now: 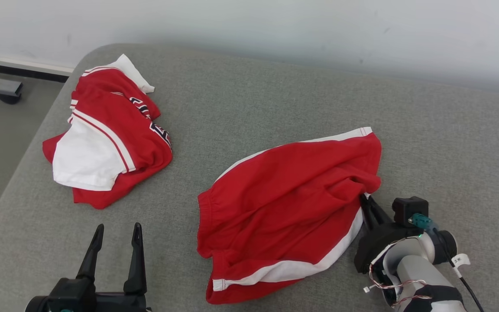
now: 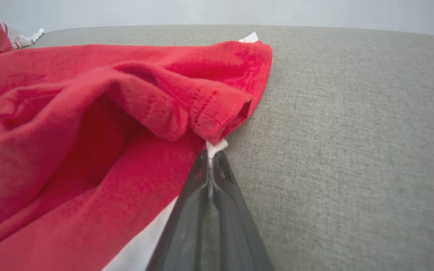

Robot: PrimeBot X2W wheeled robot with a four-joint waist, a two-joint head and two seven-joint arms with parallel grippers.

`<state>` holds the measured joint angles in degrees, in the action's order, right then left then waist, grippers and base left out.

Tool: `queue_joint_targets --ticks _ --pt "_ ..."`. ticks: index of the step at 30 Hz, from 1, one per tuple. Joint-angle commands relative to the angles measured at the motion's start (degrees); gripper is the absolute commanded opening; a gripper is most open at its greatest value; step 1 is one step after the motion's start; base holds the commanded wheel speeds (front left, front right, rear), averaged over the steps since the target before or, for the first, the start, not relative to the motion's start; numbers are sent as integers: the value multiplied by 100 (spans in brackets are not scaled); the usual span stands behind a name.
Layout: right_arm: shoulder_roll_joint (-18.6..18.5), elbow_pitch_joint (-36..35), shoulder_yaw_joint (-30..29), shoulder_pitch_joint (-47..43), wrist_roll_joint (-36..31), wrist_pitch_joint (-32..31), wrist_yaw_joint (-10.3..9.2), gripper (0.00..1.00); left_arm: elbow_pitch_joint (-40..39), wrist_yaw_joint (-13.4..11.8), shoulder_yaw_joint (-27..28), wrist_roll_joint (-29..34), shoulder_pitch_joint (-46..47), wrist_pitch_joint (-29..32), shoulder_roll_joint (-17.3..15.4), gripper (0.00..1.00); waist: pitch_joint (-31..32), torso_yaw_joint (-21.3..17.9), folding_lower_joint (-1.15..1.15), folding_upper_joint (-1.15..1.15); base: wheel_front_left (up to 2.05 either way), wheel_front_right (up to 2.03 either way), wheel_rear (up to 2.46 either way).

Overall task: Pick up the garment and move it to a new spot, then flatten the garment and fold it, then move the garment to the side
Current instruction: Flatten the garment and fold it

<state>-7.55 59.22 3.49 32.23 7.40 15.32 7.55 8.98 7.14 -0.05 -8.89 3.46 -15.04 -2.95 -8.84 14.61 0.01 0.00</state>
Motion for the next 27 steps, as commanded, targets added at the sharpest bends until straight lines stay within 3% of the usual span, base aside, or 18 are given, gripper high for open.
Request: queue_joint_targets --ticks 1,14,20,27 --pt "-8 -72 20 -141 83 -29 -13 0 17 22 -3 0 -34 -21 10 100 62 -69 -1 0 0 0 0" --pt "-200 -1961 -351 -1490 679 -16 -13 0 28 -45 -20 -108 -328 -21 10 100 391 -698 -1 0 0 0 0" --pt "57 -2846 -698 -2418 1182 -17 -13 0 41 -39 -29 -124 -353 -21 8 100 446 -995 -1 0 0 0 0" --pt "295 -3547 -783 -3242 1336 -19 -13 0 76 -25 -87 -127 -350 -21 8 100 488 -1091 -1 0 0 0 0"
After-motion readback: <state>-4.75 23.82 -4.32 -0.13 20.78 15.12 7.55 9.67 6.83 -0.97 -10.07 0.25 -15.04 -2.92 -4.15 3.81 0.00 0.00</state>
